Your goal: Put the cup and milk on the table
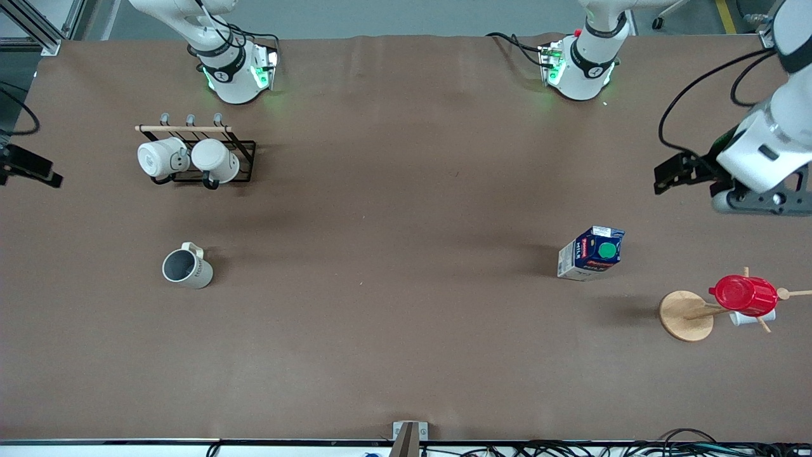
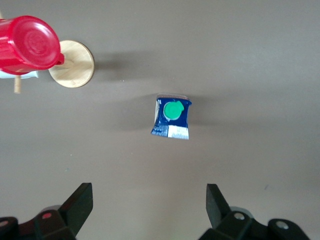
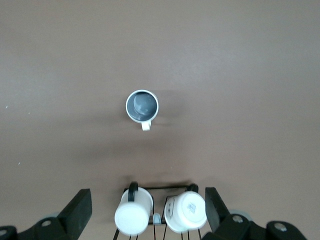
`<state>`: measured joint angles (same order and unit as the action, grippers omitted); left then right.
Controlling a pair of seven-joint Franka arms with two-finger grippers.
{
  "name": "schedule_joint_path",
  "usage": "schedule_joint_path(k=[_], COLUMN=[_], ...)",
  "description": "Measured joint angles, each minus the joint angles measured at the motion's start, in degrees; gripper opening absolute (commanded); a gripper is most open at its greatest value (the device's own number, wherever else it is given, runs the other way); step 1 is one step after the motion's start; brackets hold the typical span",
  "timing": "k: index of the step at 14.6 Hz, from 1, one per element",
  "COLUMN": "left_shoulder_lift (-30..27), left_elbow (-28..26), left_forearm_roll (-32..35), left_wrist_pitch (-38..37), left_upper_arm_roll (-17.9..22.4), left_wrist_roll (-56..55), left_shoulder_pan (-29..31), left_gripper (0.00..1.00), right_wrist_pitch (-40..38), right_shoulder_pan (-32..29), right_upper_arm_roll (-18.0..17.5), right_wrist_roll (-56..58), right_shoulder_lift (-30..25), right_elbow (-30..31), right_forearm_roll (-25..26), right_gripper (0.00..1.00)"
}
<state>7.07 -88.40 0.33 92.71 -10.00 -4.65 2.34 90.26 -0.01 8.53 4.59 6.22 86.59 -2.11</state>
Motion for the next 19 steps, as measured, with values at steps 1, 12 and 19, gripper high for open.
schedule_joint_path(k=[1,12,19], left_shoulder_lift=[1.4,5.6,9.8], left_elbow=[-0.2,-16.0,-17.2], left_forearm_roll=[0.2,0.4,4.0], left_wrist_pitch=[0.9,20.9,24.6], left_upper_arm_roll=[0.0,-0.4,-0.4], left_wrist_roll=[-0.7,-4.7,-4.7], left_shoulder_pan=[0.0,-3.5,-3.4], left_gripper=[1.00,1.00,1.00], right_wrist_pitch=[4.1,43.2,50.8], right_shoulder_pan=[0.2,2.1,2.1], right_upper_arm_roll=[-0.1,0.2,0.3], right_wrist_roll=[0.4,7.2,9.2], right_shoulder_lift=[1.3,13.0,17.0], right_elbow=[2.6,27.0,30.1], right_forearm_roll=[0.0,0.0,0.0], right_gripper=[1.00,1.00,0.93])
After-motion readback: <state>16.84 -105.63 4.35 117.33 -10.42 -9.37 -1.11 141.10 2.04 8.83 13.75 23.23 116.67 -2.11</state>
